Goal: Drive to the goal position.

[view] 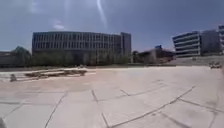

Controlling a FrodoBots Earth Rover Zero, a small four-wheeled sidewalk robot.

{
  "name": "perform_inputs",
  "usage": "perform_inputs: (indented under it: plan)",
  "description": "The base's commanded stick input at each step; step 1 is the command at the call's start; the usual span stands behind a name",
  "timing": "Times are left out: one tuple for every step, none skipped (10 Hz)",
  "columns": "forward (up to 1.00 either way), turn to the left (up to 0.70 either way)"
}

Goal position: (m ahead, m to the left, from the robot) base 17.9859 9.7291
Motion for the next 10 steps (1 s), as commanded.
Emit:
perform_inputs:
  plan:
    - [0.85, 0.00]
    - [0.85, 0.00]
    - [0.85, 0.00]
    - [0.85, 0.00]
    - [0.85, 0.00]
    - [0.85, 0.00]
    - [0.85, 0.00]
    - [0.85, 0.00]
    - [0.85, 0.00]
    - [0.85, 0.00]
